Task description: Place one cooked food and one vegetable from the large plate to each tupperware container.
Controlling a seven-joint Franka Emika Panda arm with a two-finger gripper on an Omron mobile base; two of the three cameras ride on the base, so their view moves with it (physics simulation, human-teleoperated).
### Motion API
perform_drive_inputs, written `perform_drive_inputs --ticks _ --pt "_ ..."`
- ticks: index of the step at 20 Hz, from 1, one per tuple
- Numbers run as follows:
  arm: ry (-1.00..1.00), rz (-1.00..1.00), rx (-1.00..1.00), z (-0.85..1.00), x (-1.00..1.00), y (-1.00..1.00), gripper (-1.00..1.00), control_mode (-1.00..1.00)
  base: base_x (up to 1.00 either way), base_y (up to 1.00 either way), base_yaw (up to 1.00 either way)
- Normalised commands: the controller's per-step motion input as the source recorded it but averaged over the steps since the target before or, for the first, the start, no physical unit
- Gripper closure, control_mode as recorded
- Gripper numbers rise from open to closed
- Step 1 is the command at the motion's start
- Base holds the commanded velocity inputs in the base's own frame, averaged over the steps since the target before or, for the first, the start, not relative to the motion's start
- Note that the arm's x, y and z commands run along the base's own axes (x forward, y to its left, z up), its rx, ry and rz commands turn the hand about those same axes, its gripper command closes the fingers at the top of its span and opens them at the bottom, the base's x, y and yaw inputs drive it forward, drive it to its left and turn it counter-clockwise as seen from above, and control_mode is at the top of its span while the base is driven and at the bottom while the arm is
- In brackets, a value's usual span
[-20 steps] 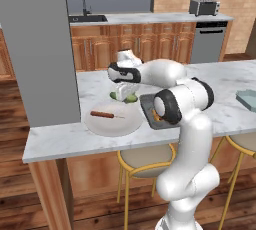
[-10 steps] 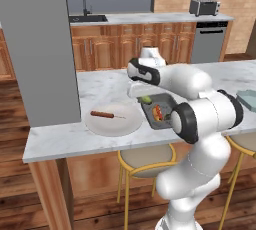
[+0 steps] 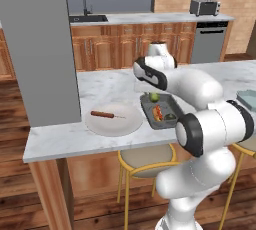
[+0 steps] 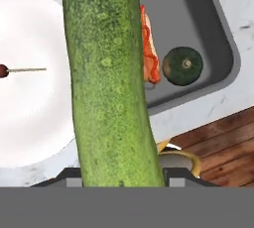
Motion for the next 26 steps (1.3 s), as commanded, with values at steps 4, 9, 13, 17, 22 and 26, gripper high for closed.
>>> perform_drive_inputs --ticks 4,9,13,17,22,26 --pt "-0.13 -0.07 -0.2 -0.07 -0.33 -0.15 1.0 -1.0 0.0 0.0 0.0" --pt "-0.02 0.29 -0.01 -0.04 -0.23 -0.41 1.0 -1.0 0.0 0.0 0.0" --pt "0.03 0.33 0.0 -0.01 -0.16 -0.41 1.0 -1.0 0.0 0.0 0.0" --pt "0.05 0.08 0.0 -0.07 -0.02 -0.21 1.0 -1.0 0.0 0.0 0.0" --pt "0.01 0.0 0.0 0.0 0.0 0.0 1.0 -1.0 0.0 0.0 0.0" --pt "0.0 0.0 0.0 0.0 0.0 0.0 1.0 -1.0 0.0 0.0 0.0"
